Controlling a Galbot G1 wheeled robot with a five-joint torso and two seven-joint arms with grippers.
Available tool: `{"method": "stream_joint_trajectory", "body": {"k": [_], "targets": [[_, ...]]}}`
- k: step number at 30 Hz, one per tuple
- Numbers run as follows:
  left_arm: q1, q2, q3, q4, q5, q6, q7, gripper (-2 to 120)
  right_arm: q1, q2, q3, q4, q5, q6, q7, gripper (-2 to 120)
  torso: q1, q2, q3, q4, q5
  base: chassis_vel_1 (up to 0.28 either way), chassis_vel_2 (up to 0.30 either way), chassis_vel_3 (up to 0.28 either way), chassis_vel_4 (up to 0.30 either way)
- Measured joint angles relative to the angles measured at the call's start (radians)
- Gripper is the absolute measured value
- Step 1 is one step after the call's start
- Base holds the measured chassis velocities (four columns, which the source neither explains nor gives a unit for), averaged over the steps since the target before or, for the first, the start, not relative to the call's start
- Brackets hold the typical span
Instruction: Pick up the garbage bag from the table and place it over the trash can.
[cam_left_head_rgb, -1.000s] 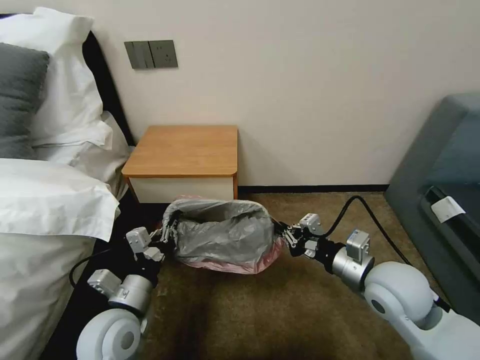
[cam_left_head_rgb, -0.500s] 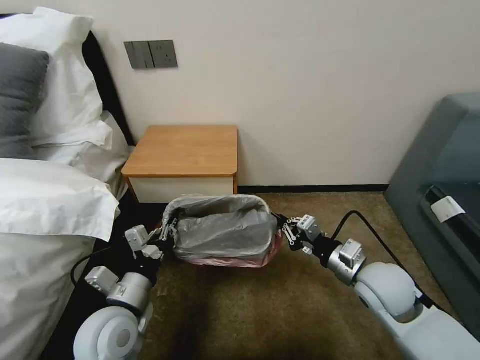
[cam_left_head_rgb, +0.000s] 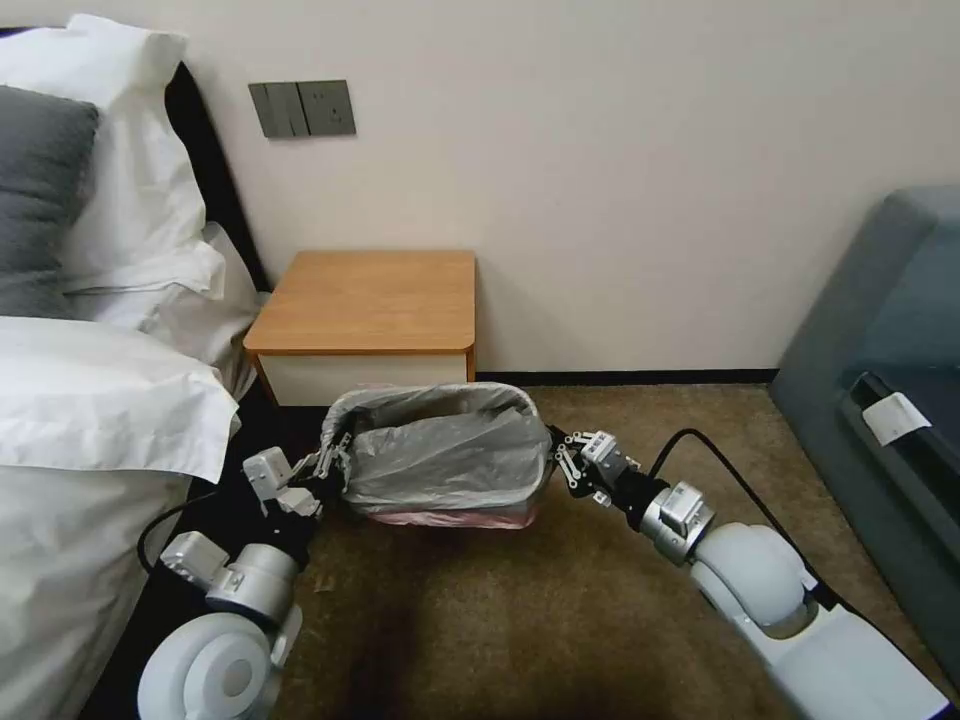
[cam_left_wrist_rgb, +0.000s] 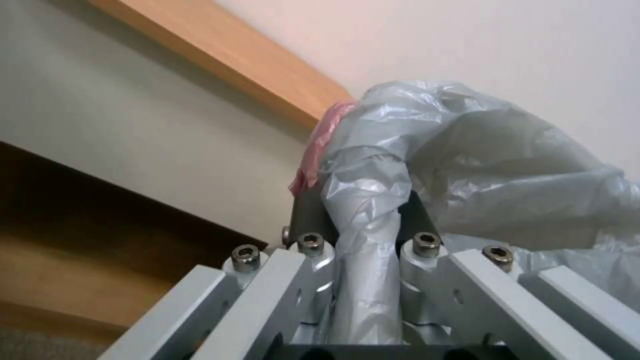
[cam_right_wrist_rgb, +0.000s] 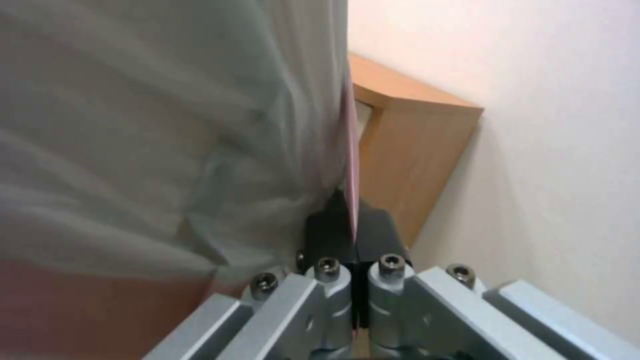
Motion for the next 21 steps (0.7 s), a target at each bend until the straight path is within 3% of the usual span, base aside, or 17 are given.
{"method": "stream_joint_trajectory", "body": {"k": [17, 21], "targets": [[-0.001, 0.0, -0.011, -0.003, -0.008, 0.008, 0.003, 7, 0.006, 0.008, -0.005, -0.035, -0.103, 0.073, 0.015, 0, 0.0, 0.0, 0.0, 0.0, 0.0, 0.0, 0.0, 0.0, 0.0], [-0.002, -0.003, -0.008, 0.007, -0.003, 0.007, 0.0, 7, -0.002, 0.006, -0.021, -0.024, -0.095, 0.072, 0.088, 14, 0.0, 0.0, 0.0, 0.0001, 0.0001, 0.0, 0.0, 0.0, 0.0]]}}
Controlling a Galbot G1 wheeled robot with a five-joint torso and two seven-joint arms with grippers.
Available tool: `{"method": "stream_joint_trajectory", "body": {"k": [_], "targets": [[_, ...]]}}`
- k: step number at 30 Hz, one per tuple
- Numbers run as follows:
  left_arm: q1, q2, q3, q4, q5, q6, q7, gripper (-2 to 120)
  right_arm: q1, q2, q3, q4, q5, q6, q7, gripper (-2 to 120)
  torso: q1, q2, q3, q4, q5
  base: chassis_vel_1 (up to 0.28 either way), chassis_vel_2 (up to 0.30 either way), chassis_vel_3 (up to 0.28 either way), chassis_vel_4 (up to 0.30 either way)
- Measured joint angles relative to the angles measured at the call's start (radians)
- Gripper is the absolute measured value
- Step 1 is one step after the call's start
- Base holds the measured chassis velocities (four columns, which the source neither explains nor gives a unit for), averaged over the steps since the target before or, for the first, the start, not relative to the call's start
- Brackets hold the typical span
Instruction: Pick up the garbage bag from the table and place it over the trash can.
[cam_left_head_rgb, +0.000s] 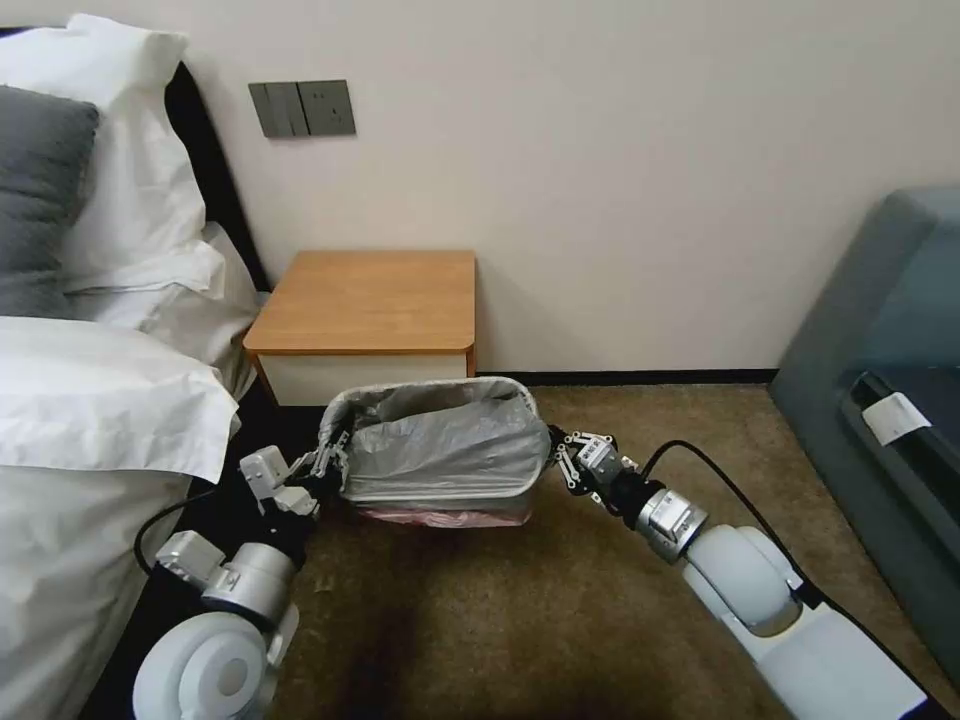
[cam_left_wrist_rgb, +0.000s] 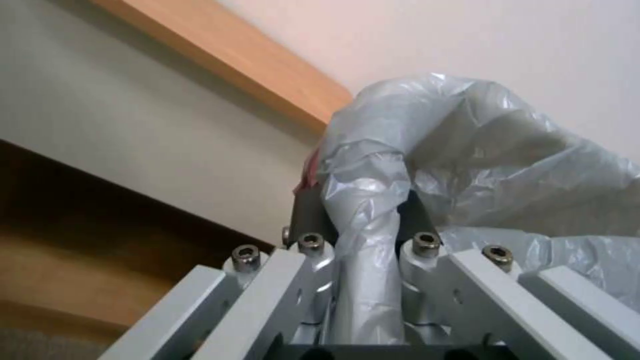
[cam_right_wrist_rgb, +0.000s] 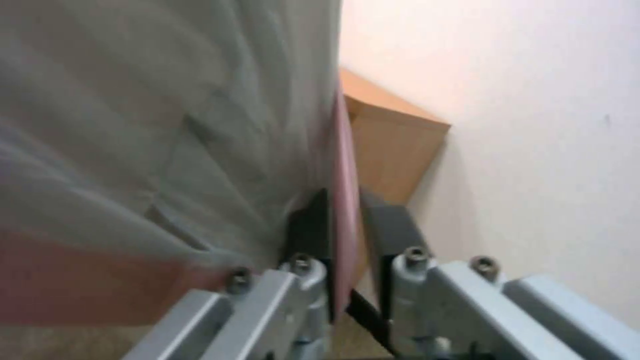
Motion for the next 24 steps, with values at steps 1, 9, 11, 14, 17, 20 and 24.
{"method": "stream_joint_trajectory", "body": {"k": [1, 9, 11, 14, 17, 20, 24], "targets": [[0.0, 0.0, 0.0, 0.0, 0.0, 0.0, 0.0, 7, 0.0, 0.0, 0.0, 0.0, 0.0, 0.0, 0.0, 14, 0.0, 0.0, 0.0, 0.0, 0.0, 0.0, 0.0, 0.0, 0.0], [-0.003, 0.0, -0.015, 0.024, 0.026, -0.011, -0.005, 7, -0.052, -0.032, 0.033, 0.028, 0.054, 0.018, 0.013, 47, 0.0, 0.0, 0.0, -0.0001, 0.0, 0.0, 0.0, 0.0, 0.0], [-0.004, -0.001, -0.014, 0.028, 0.029, -0.013, -0.009, 7, -0.067, -0.036, 0.039, 0.033, 0.069, 0.037, 0.018, 55, 0.0, 0.0, 0.0, 0.0, 0.0, 0.0, 0.0, 0.0, 0.0], [-0.005, -0.002, -0.013, 0.031, 0.031, -0.015, -0.013, 7, -0.083, -0.038, 0.05, 0.041, 0.085, 0.056, 0.023, 65, 0.0, 0.0, 0.0, 0.0, 0.0, 0.0, 0.0, 0.0, 0.0], [-0.007, -0.002, -0.013, 0.032, 0.036, -0.015, -0.016, 7, -0.103, -0.042, 0.065, 0.055, 0.102, 0.067, 0.033, 74, 0.0, 0.0, 0.0, 0.0, 0.0001, 0.0, 0.0, 0.0, 0.0], [-0.008, 0.002, -0.014, 0.041, 0.065, -0.027, -0.017, 7, -0.142, -0.067, 0.11, 0.099, 0.151, 0.07, 0.062, 87, 0.0, 0.0, 0.0, -0.0001, 0.0001, 0.0, 0.0, 0.0, 0.0], [-0.008, 0.003, -0.007, 0.055, 0.134, -0.053, -0.014, 7, -0.171, -0.103, 0.16, 0.168, 0.218, 0.052, 0.103, 99, 0.0, 0.0, 0.0, -0.0002, 0.0001, 0.0, 0.0, 0.0, 0.0]]}}
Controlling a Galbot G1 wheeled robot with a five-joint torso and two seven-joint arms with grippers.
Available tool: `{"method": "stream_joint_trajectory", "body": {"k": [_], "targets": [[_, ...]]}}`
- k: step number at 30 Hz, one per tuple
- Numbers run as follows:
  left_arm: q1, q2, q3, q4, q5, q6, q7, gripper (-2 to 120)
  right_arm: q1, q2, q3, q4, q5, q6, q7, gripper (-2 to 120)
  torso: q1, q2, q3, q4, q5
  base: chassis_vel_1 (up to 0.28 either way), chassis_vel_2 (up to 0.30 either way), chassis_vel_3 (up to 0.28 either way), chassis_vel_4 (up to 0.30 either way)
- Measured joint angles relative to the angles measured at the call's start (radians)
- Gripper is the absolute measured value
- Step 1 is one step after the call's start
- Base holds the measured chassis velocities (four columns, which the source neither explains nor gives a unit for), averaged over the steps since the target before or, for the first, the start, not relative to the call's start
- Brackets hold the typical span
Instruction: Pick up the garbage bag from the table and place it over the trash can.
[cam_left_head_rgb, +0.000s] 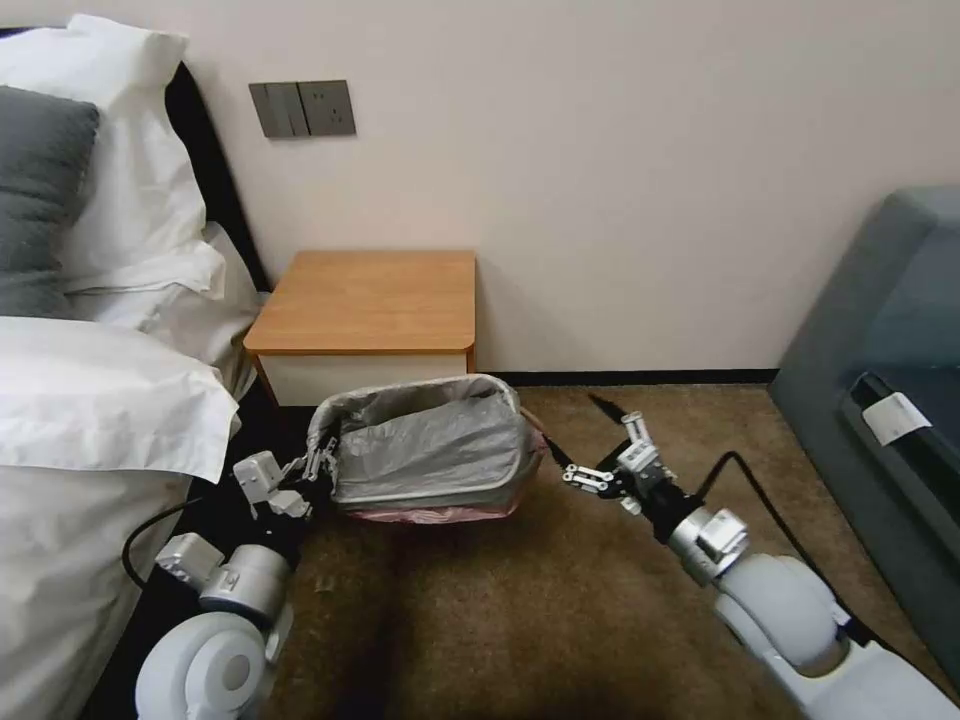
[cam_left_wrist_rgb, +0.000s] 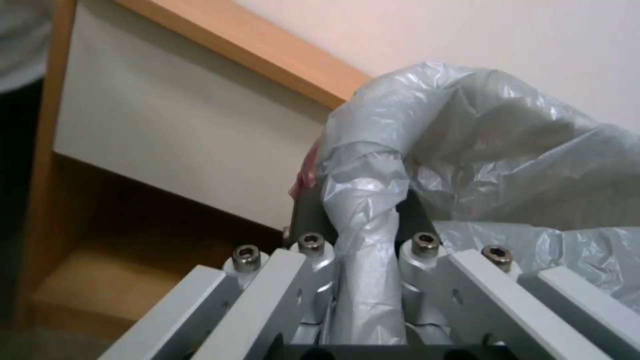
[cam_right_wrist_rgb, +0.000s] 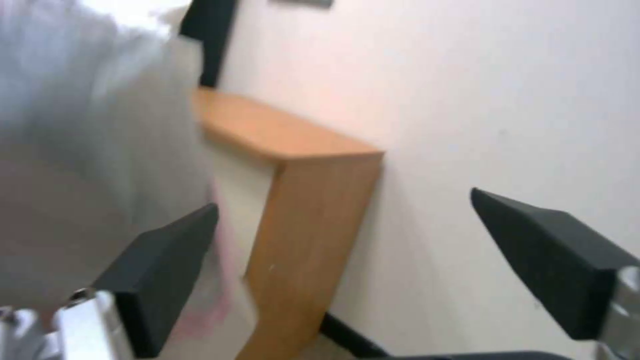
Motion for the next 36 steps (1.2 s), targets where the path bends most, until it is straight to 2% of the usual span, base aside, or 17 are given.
{"method": "stream_joint_trajectory", "body": {"k": [5, 8, 9, 12, 14, 17, 18, 21, 22, 25, 26, 30, 31, 34, 36], "targets": [[0.007, 0.001, 0.014, 0.009, 0.081, -0.028, 0.012, 7, 0.009, -0.038, 0.027, 0.102, 0.113, -0.089, 0.035, 100, 0.0, 0.0, 0.0, -0.0001, 0.0001, 0.0, 0.0, 0.0, 0.0], [0.016, 0.004, 0.029, 0.011, 0.147, -0.055, 0.018, 7, 0.071, -0.111, 0.03, 0.175, 0.188, -0.169, 0.019, 96, 0.0, 0.0, 0.0, 0.0001, -0.0001, 0.0, 0.0, 0.0, 0.0], [0.016, 0.004, 0.029, 0.011, 0.147, -0.055, 0.018, 7, 0.071, -0.111, 0.03, 0.175, 0.188, -0.169, 0.019, 96, 0.0, 0.0, 0.0, 0.0001, -0.0001, 0.0, 0.0, 0.0, 0.0], [0.021, 0.005, 0.048, 0.01, 0.187, -0.069, 0.018, 7, 0.145, -0.178, -0.014, 0.211, 0.222, -0.235, -0.076, 83, 0.0, 0.0, 0.0, 0.0002, -0.0001, 0.0, 0.0, 0.0, 0.0], [0.022, 0.006, 0.052, 0.01, 0.199, -0.074, 0.018, 7, 0.165, -0.194, -0.03, 0.214, 0.224, -0.25, -0.112, 80, 0.0, 0.0, 0.0, 0.0002, -0.0002, 0.0, 0.0, 0.0, 0.0], [0.025, 0.008, 0.07, 0.001, 0.236, -0.089, 0.019, 7, 0.294, -0.231, -0.118, 0.213, 0.232, -0.344, -0.242, 65, 0.0, 0.0, 0.0, 0.0, -0.0001, 0.0, 0.0, 0.0, 0.0], [0.025, 0.008, 0.07, 0.001, 0.236, -0.089, 0.019, 7, 0.294, -0.231, -0.118, 0.213, 0.232, -0.344, -0.242, 65, 0.0, 0.0, 0.0, 0.0, -0.0001, 0.0, 0.0, 0.0, 0.0], [0.031, 0.008, 0.083, -0.01, 0.268, -0.101, 0.019, 7, 0.484, -0.226, -0.302, 0.2, 0.243, -0.422, -0.279, 50, 0.0, 0.0, 0.0, 0.0002, -0.0003, 0.0, 0.0, 0.0, 0.0], [0.031, 0.008, 0.083, -0.01, 0.268, -0.101, 0.019, 7, 0.484, -0.226, -0.302, 0.2, 0.243, -0.422, -0.279, 50, 0.0, 0.0, 0.0, 0.0002, -0.0003, 0.0, 0.0, 0.0, 0.0], [0.035, 0.01, 0.086, -0.018, 0.289, -0.11, 0.02, 7, 0.639, -0.194, -0.462, 0.179, 0.23, -0.47, -0.276, 34, 0.0, 0.0, 0.0, 0.0004, -0.0003, 0.0, 0.0, 0.0, 0.0], [0.035, 0.01, 0.086, -0.018, 0.289, -0.11, 0.02, 7, 0.639, -0.194, -0.462, 0.179, 0.23, -0.47, -0.276, 34, 0.0, 0.0, 0.0, 0.0004, -0.0003, 0.0, 0.0, 0.0, 0.0], [0.039, 0.014, 0.085, -0.029, 0.31, -0.119, 0.022, 7, 0.743, -0.148, -0.571, 0.138, 0.214, -0.509, -0.266, 18, 0.0, 0.0, 0.0, 0.0002, -0.0003, 0.0, 0.0, 0.0, 0.0], [0.039, 0.014, 0.085, -0.029, 0.31, -0.119, 0.022, 7, 0.743, -0.148, -0.571, 0.138, 0.214, -0.509, -0.266, 18, 0.0, 0.0, 0.0, 0.0002, -0.0003, 0.0, 0.0, 0.0, 0.0], [0.044, 0.014, 0.082, -0.034, 0.335, -0.131, 0.03, 7, 0.805, -0.101, -0.655, 0.098, 0.198, -0.551, -0.253, 3, 0.0, 0.0, 0.0, 0.0001, -0.0003, 0.0, 0.0, 0.0, 0.0], [0.045, 0.013, 0.082, -0.036, 0.34, -0.133, 0.03, 7, 0.821, -0.085, -0.675, 0.081, 0.188, -0.56, -0.253, 0, 0.0, 0.0, 0.0, 0.0002, -0.0003, 0.0, 0.0, 0.0, 0.0]]}}
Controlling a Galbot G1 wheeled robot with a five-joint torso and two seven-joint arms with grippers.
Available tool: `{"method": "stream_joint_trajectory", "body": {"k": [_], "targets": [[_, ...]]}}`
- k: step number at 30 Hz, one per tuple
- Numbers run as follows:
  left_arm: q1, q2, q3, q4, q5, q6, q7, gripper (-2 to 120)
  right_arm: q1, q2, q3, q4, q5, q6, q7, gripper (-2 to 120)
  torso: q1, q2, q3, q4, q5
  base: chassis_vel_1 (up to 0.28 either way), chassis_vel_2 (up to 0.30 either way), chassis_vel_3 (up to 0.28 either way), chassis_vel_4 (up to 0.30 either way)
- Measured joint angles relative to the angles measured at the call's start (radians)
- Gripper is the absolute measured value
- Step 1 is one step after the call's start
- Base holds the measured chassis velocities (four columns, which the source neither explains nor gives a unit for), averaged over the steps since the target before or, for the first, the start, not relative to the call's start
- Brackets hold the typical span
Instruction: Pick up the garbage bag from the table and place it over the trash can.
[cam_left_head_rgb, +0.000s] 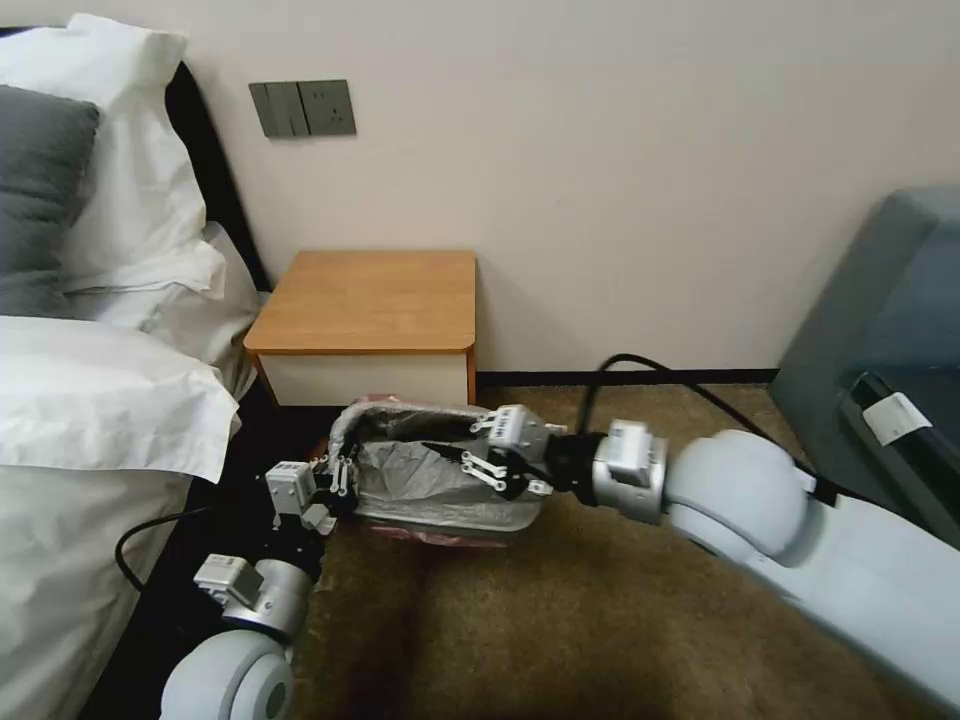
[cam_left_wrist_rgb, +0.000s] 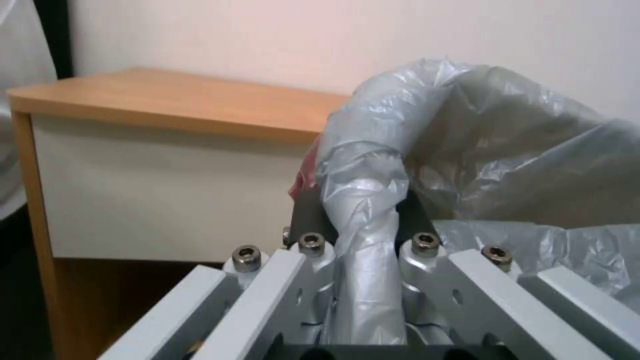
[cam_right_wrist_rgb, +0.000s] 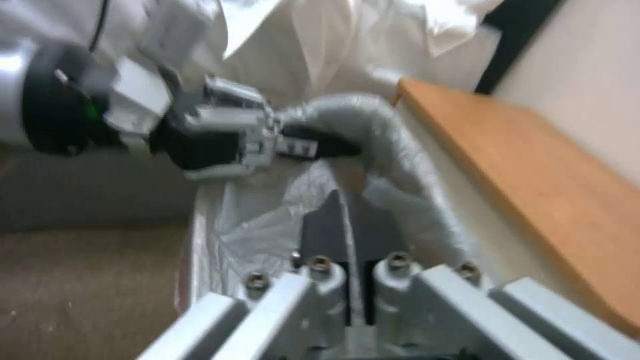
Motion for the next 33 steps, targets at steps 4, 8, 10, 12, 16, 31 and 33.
{"method": "stream_joint_trajectory", "body": {"k": [4, 8, 10, 12, 16, 31, 33], "targets": [[0.002, -0.003, 0.0, -0.004, 0.008, -0.004, 0.003, 7, 0.04, 0.042, -0.048, -0.04, -0.026, -0.027, 0.005, 0, 0.0, 0.0, 0.0, 0.0, 0.0, 0.0, 0.0, 0.0, 0.0], [0.003, -0.008, 0.002, -0.006, 0.013, -0.006, 0.005, 7, 0.05, 0.066, -0.072, -0.062, -0.066, -0.043, 0.016, 0, 0.0, 0.0, 0.0, 0.0, 0.0001, 0.0, 0.0, 0.0, 0.0], [0.004, -0.011, 0.004, -0.006, 0.015, -0.006, 0.005, 7, 0.045, 0.073, -0.077, -0.07, -0.093, -0.054, 0.017, 0, 0.0, 0.0, 0.0, -0.0001, 0.0001, 0.0, 0.0, 0.0, 0.0], [0.005, -0.013, 0.005, -0.006, 0.016, -0.007, 0.005, 7, 0.043, 0.08, -0.079, -0.079, -0.108, -0.06, 0.017, 0, 0.0, 0.0, 0.0, -0.0002, 0.0002, 0.0, 0.0, 0.0, 0.0], [0.004, -0.018, 0.008, -0.006, 0.016, -0.007, 0.006, 7, 0.04, 0.101, -0.083, -0.107, -0.139, -0.074, 0.017, 0, 0.0, 0.0, 0.0, -0.0001, 0.0002, 0.0, 0.0, 0.0, 0.0], [-0.001, -0.038, 0.013, 0.006, 0.014, -0.005, 0.009, 7, -0.005, 0.145, -0.12, -0.177, -0.15, -0.12, 0.114, 0, 0.0, 0.0, 0.0, -0.0002, 0.0001, 0.0, 0.0, 0.0, 0.0], [-0.002, -0.039, 0.015, 0.006, 0.015, -0.005, 0.012, 7, -0.004, 0.148, -0.125, -0.182, -0.15, -0.125, 0.122, 0, 0.0, 0.0, 0.0, -0.0002, 0.0002, 0.0, 0.0, 0.0, 0.0]]}}
